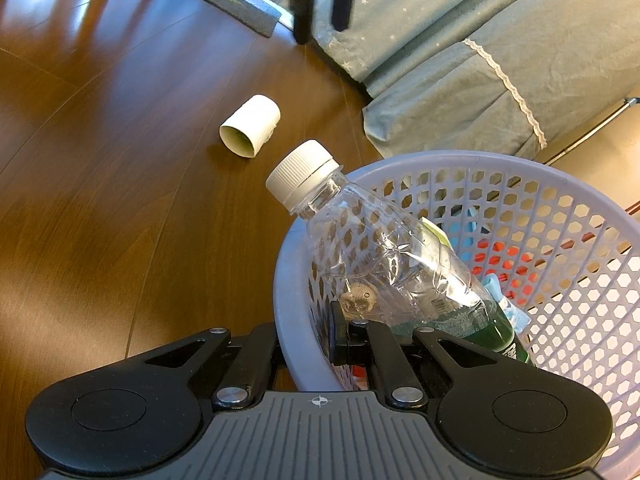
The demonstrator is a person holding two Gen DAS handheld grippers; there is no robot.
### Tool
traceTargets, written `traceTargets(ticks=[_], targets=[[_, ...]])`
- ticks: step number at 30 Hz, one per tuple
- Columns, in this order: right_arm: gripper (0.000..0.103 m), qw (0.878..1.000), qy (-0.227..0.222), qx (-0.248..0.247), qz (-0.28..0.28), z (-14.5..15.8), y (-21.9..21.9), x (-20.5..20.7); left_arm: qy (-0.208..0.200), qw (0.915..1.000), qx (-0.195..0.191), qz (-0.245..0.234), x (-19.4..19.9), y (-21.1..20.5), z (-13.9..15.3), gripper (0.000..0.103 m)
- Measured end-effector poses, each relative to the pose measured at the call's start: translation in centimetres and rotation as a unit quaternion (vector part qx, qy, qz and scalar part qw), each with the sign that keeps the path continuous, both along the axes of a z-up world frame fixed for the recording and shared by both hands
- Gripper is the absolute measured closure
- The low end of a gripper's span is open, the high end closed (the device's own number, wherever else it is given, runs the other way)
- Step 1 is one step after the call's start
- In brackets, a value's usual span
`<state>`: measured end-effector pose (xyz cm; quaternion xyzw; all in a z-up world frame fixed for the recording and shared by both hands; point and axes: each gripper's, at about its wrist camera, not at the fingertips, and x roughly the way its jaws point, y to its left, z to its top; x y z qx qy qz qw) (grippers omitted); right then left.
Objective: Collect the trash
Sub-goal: 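Move the open left tool down to the white paper tube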
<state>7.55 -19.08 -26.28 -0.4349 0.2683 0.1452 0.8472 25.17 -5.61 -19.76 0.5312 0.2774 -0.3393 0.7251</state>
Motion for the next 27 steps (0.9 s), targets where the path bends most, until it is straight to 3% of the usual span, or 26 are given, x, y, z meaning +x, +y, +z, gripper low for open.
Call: traceTargets(ticks=[4,9,12,17,21,27], targets=[[0.100,1.000,0.000,0.000,0.000,0.0,0.0,0.0,0.011,0.9997,0.013,0.018,0.1,1.4,-1.4,0.069],[0.100,1.000,-0.001,0.000,-0.001,0.0,-0.1,0.2,0.036,0.9975,0.002,0.061,0.9,2.9,-2.5,0.052],[0.100,1.000,-0.001,-0.001,-0.001,0.0,0.0,0.3,0.050,0.9954,-0.002,0.082,1.4,3.3,-3.5,0.049],[0.100,1.000,-0.002,-0.003,0.001,-0.1,-0.2,0.4,0.069,0.9938,0.008,0.086,1.8,3.0,-5.7,0.039],[0.100,1.000,-0.002,-0.005,0.003,-0.1,-0.4,0.2,0.046,0.9965,0.057,0.040,1.6,2.5,-7.9,0.037],[0.100,1.000,-0.003,-0.004,0.003,-0.2,-0.6,0.4,0.003,0.9927,0.116,-0.031,1.7,2.4,-11.0,0.035]])
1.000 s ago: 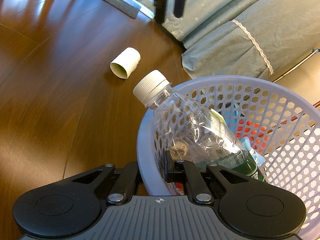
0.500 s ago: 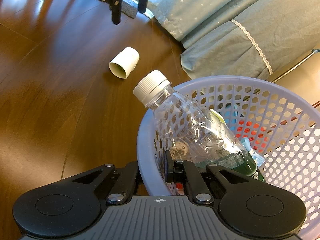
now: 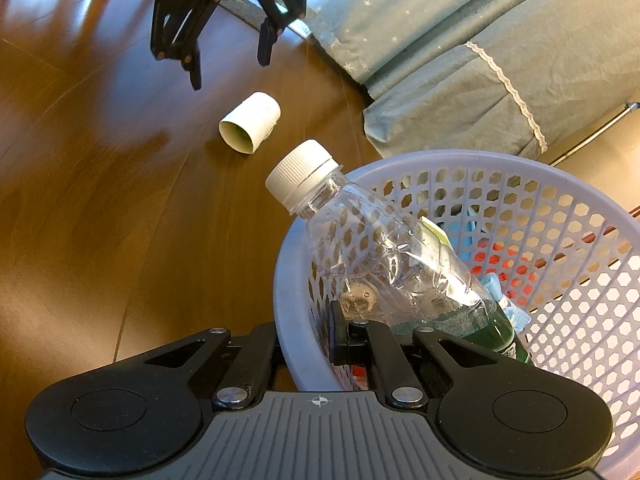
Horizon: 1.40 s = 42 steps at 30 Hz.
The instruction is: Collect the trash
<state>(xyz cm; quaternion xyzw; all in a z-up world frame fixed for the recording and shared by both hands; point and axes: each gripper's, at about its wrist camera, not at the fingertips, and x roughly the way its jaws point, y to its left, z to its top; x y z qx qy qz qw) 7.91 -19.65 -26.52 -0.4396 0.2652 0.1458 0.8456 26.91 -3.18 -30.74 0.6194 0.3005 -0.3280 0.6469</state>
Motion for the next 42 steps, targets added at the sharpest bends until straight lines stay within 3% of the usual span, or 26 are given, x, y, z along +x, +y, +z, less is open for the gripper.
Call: traceTargets(ticks=[2,5,12,14,19,21,23,27,30,32,34,35,38,42], targets=[[0.100,1.000,0.000,0.001,-0.001,0.0,-0.1,0.2,0.006,1.0000,-0.006,0.003,0.4,-0.3,-0.4,0.035],[0.100,1.000,0.000,0.001,-0.001,0.0,-0.1,0.2,0.030,0.9974,-0.046,0.047,1.5,-1.1,-0.3,0.034],[0.100,1.000,-0.001,0.000,-0.004,0.0,-0.1,0.5,0.032,0.9822,-0.112,0.147,4.3,-2.5,-0.5,0.034],[0.100,1.000,-0.001,0.001,-0.006,0.0,-0.1,0.6,0.033,0.9807,-0.110,0.158,4.8,-2.8,-0.8,0.037],[0.100,1.000,-0.002,0.003,-0.010,-0.1,0.0,0.6,0.029,0.9832,-0.087,0.158,4.7,-2.8,-1.4,0.057],[0.100,1.000,-0.003,0.004,-0.011,-0.1,0.0,0.7,0.032,0.9838,-0.079,0.158,4.4,-2.3,-1.4,0.072],[0.100,1.000,-0.003,0.005,-0.012,-0.1,0.0,0.8,0.035,0.9856,-0.070,0.150,3.9,-1.6,-1.2,0.078],[0.100,1.000,-0.003,0.007,-0.016,0.0,-0.1,0.8,0.030,0.9883,-0.045,0.143,3.2,1.0,-1.2,0.078],[0.100,1.000,-0.003,0.006,-0.017,0.0,-0.1,0.7,0.028,0.9840,-0.037,0.172,3.7,3.3,-0.8,0.078],[0.100,1.000,-0.004,0.007,-0.017,-0.1,-0.1,0.7,0.032,0.9766,-0.058,0.205,4.2,4.6,0.0,0.077],[0.100,1.000,-0.003,0.006,-0.016,-0.1,-0.1,0.7,0.045,0.9655,-0.093,0.239,4.5,5.2,1.0,0.068],[0.100,1.000,-0.004,0.006,-0.016,-0.1,-0.1,0.7,0.053,0.9575,-0.116,0.259,4.7,5.4,1.6,0.056],[0.100,1.000,-0.004,0.005,-0.017,-0.2,-0.1,0.6,0.071,0.9217,-0.195,0.327,6.0,5.5,2.8,0.028],[0.100,1.000,-0.004,0.005,-0.017,-0.2,-0.3,0.5,0.098,0.8683,-0.272,0.403,8.2,4.4,3.2,0.026]])
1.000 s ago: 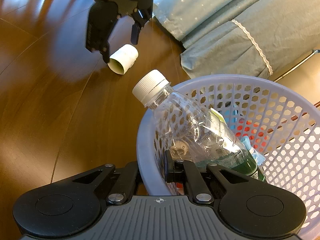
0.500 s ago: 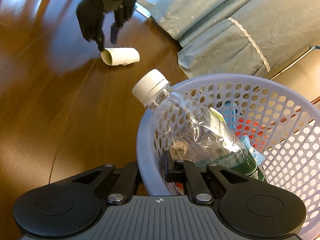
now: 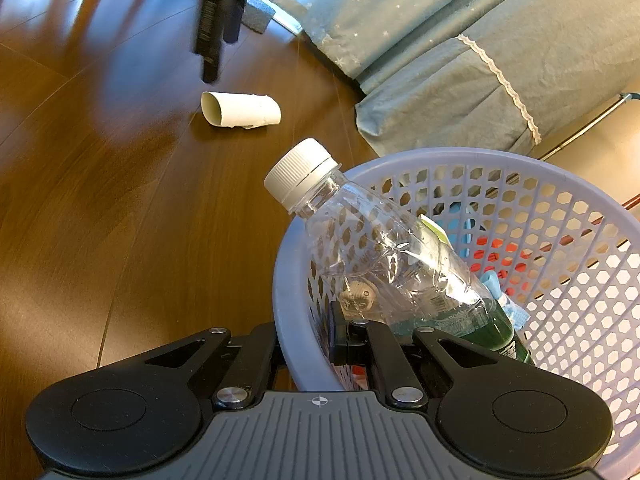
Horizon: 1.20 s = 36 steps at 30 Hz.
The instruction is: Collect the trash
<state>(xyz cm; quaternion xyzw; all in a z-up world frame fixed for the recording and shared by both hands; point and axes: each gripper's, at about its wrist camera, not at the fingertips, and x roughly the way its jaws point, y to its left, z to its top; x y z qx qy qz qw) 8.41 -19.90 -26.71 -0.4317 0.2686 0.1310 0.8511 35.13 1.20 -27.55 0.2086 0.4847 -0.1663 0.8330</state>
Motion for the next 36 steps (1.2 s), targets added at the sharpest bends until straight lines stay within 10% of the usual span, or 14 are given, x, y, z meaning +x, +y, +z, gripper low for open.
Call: traceTargets(ticks=[12,18,23,29,36], targets=[[0.100,1.000,-0.001,0.003,-0.006,0.0,0.1,0.0,0.046,0.9982,0.000,0.039,1.9,-3.6,-2.7,0.045],[0.100,1.000,-0.002,0.006,-0.009,0.1,0.1,0.0,0.035,0.9955,0.062,-0.062,0.1,-2.7,-2.5,0.058],[0.100,1.000,-0.003,0.007,-0.012,0.1,0.3,-0.1,0.025,0.9725,0.138,-0.186,-3.1,-1.5,-2.5,0.058],[0.100,1.000,-0.002,0.004,-0.012,0.1,0.4,-0.1,0.034,0.9964,0.032,-0.070,-1.9,1.0,-0.7,0.038],[0.100,1.000,0.001,-0.001,-0.011,0.1,0.3,-0.3,0.041,0.9990,-0.010,-0.014,1.5,-0.5,-1.3,0.035]])
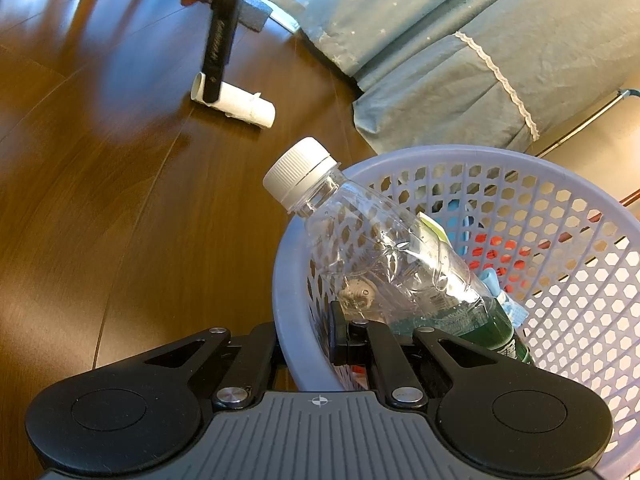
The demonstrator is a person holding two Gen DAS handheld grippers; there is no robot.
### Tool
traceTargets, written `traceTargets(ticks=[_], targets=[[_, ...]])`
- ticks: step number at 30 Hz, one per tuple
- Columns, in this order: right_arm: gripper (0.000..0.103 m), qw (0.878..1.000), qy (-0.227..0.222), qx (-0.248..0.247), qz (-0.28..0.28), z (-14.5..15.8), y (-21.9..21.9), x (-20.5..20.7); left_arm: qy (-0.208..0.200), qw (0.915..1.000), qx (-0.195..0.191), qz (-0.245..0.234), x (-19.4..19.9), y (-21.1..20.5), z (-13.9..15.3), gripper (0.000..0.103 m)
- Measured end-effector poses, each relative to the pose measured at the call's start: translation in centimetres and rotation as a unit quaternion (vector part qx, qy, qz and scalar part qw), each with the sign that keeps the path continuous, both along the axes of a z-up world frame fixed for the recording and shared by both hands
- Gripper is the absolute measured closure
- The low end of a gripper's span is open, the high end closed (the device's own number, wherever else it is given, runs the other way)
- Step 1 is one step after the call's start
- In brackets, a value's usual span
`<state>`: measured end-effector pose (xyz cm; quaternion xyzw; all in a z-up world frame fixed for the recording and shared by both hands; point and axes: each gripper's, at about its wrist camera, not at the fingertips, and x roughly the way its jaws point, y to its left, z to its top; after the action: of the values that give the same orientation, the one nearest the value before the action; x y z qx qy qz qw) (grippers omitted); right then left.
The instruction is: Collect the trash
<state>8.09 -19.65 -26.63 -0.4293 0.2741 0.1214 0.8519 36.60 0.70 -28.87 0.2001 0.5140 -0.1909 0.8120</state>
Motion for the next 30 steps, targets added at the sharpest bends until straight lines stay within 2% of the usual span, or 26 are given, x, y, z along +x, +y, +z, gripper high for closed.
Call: traceTargets(ticks=[2,4,7,9,10,12,13,15,16,18,19,20,21,22,24,26,29,30], targets=[[0.100,1.000,0.000,0.000,0.001,0.0,-0.1,0.0,-0.004,0.9997,0.016,-0.019,0.1,-0.6,-0.6,0.040],[0.100,1.000,0.000,-0.001,0.001,0.0,0.0,0.0,-0.001,0.9985,0.034,-0.043,0.0,-1.1,-1.1,0.055],[0.100,1.000,0.000,0.001,0.000,0.0,-0.1,-0.1,-0.015,0.9892,0.081,-0.121,-0.9,-1.5,-1.9,0.058],[0.100,1.000,-0.001,0.003,-0.001,0.0,-0.1,0.0,-0.028,0.9728,0.128,-0.191,-2.5,-1.7,-2.3,0.062],[0.100,1.000,-0.001,0.003,-0.001,0.0,-0.1,0.0,-0.038,0.9576,0.155,-0.240,-3.7,-1.6,-2.5,0.064],[0.100,1.000,-0.001,0.004,-0.002,0.0,-0.1,0.0,-0.050,0.9335,0.186,-0.302,-5.5,-1.0,-2.7,0.067],[0.100,1.000,-0.001,0.005,-0.003,0.0,-0.1,0.0,-0.053,0.9243,0.199,-0.322,-6.2,-0.6,-2.8,0.067],[0.100,1.000,-0.001,0.005,-0.004,0.0,0.0,0.0,-0.056,0.9162,0.210,-0.337,-7.1,0.3,-2.8,0.067],[0.100,1.000,-0.001,0.005,-0.004,0.0,0.0,0.0,-0.054,0.9184,0.209,-0.331,-7.1,0.8,-2.7,0.067],[0.100,1.000,-0.001,0.004,-0.005,0.0,0.1,0.0,-0.052,0.9320,0.187,-0.306,-6.9,1.4,-2.1,0.063],[0.100,1.000,-0.001,0.004,-0.005,0.0,0.1,0.0,-0.051,0.9431,0.166,-0.284,-6.7,1.5,-1.5,0.059],[0.100,1.000,-0.001,0.003,-0.005,0.0,0.1,0.0,-0.049,0.9516,0.146,-0.266,-6.4,1.6,-1.2,0.049],[0.100,1.000,0.000,0.003,-0.005,0.0,0.1,0.0,-0.050,0.9584,0.127,-0.250,-6.1,1.6,-0.8,0.042],[0.100,1.000,0.000,0.002,-0.004,-0.1,0.2,0.0,-0.054,0.9639,0.111,-0.236,-5.7,1.5,-0.6,0.039],[0.100,1.000,0.000,0.000,-0.004,-0.2,0.2,-0.1,-0.053,0.9712,0.088,-0.215,-5.0,1.1,-0.3,0.034],[0.100,1.000,0.001,-0.001,-0.003,-0.2,0.2,-0.2,-0.044,0.9760,0.077,-0.199,-3.9,0.1,-0.3,0.034],[0.100,1.000,0.001,-0.001,-0.003,-0.2,0.0,-0.2,-0.027,0.9781,0.076,-0.192,-2.4,-0.9,-1.1,0.035],[0.100,1.000,0.001,-0.002,-0.003,-0.2,0.0,-0.2,-0.022,0.9776,0.081,-0.193,-2.3,-1.1,-1.4,0.039]])
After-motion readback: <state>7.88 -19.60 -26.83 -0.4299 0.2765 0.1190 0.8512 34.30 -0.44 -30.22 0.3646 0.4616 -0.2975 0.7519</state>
